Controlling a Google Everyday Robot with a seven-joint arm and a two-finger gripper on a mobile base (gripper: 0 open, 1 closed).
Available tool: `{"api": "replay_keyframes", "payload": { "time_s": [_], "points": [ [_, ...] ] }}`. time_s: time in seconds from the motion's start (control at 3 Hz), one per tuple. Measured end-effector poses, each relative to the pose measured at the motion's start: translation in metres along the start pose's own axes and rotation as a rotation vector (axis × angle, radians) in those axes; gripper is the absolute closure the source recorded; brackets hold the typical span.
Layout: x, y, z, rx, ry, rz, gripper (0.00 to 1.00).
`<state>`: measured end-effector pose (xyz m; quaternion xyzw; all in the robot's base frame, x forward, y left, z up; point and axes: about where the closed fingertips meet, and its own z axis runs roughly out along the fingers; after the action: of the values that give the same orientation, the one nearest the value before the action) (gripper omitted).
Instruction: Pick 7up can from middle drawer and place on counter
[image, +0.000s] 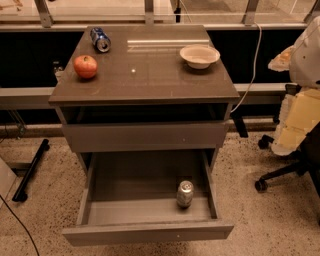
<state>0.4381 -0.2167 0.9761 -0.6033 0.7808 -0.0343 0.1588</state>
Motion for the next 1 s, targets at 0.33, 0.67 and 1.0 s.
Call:
{"api": "replay_keyframes", "payload": {
  "time_s": [0.33, 0.67, 1.0],
  "points": [
    [0.0, 0.0, 0.0, 0.0, 0.0, 0.0, 0.0],
    [-0.005, 0.004, 0.011, 0.008, -0.033, 0.024, 0.0],
    [-0.013, 0.011, 0.034, 0.018, -0.116, 0.085, 0.0]
  ]
}}
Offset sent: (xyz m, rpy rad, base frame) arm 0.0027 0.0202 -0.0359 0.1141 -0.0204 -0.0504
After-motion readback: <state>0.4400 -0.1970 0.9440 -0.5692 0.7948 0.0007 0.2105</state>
